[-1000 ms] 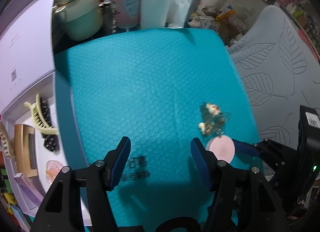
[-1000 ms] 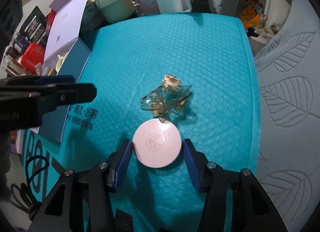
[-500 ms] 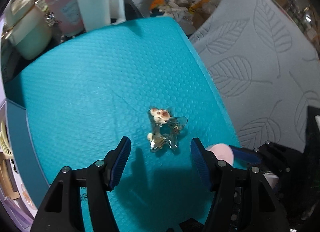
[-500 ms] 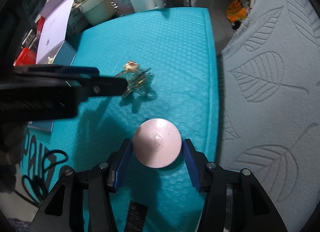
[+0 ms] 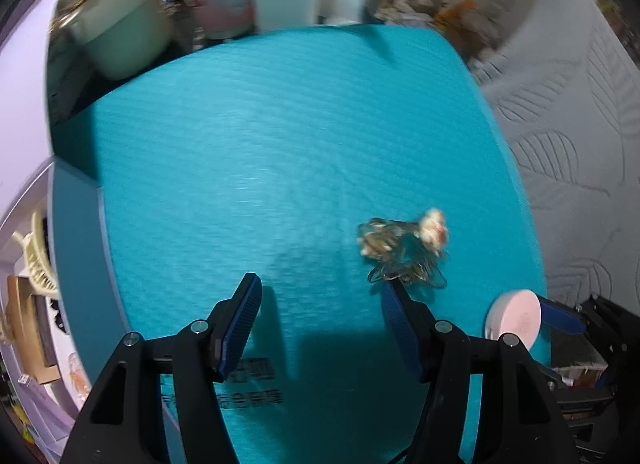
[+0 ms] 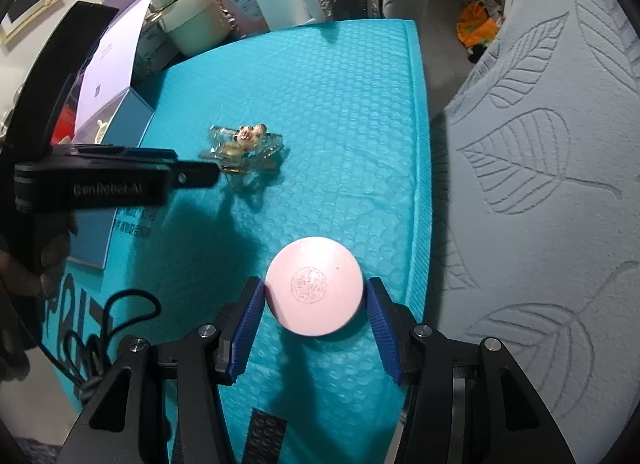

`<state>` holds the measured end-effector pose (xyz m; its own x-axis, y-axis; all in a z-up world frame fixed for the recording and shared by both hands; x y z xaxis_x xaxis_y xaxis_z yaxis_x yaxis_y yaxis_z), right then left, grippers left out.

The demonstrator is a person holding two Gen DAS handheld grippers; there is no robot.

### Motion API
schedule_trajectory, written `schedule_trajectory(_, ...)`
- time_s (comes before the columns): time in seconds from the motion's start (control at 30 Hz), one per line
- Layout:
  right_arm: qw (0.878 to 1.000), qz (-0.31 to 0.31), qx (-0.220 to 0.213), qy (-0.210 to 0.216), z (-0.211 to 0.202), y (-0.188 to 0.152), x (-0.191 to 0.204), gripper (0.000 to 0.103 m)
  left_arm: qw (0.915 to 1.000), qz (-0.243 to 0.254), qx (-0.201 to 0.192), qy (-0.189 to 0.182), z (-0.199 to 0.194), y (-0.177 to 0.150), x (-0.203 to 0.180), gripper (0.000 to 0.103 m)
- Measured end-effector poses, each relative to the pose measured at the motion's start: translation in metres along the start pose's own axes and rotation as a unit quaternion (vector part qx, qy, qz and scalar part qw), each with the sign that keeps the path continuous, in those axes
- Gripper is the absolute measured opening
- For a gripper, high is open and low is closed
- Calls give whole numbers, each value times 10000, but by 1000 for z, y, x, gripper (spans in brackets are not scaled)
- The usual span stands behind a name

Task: Organize rigid objects
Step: 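Grasp the clear cat-charm claw with the left tool while the right tool grasps the pink compact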

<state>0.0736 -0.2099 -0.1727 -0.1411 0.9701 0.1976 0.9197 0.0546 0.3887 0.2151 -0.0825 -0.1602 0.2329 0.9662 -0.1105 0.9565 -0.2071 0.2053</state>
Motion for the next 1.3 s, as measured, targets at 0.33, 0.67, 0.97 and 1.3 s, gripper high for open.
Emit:
schedule_trajectory(0.33,10000,10,0,89,3,3,1,52,9968,52,-241,-755,-19,-4,-24,62)
schedule_trajectory(0.67,10000,-47,8,8,5,3,2,52,9981,479,-92,-372,20,7,-54,62)
schedule_trajectory(0.97,9993,-326,-5,-208,10,4,9,53,9973,685,-267,96,28,8,-77,59)
schedule_trajectory(1.3,9994,-262,-159,-158,4,-1,12,52,9978,632,-93,-157,9,-23,-61,55)
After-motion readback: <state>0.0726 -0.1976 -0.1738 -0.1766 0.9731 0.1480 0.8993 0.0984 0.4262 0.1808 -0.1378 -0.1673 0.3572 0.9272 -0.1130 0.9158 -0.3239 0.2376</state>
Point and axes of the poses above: each gripper's, at about its wrist camera, not at the fingertips, and z roughly the way its jaws point, x to its left, y to its top, the point moved 2 cm from there along z, roughly the way its jaws point, and after that the axes turned 5 degrees about -z, right-handed, at the moved point
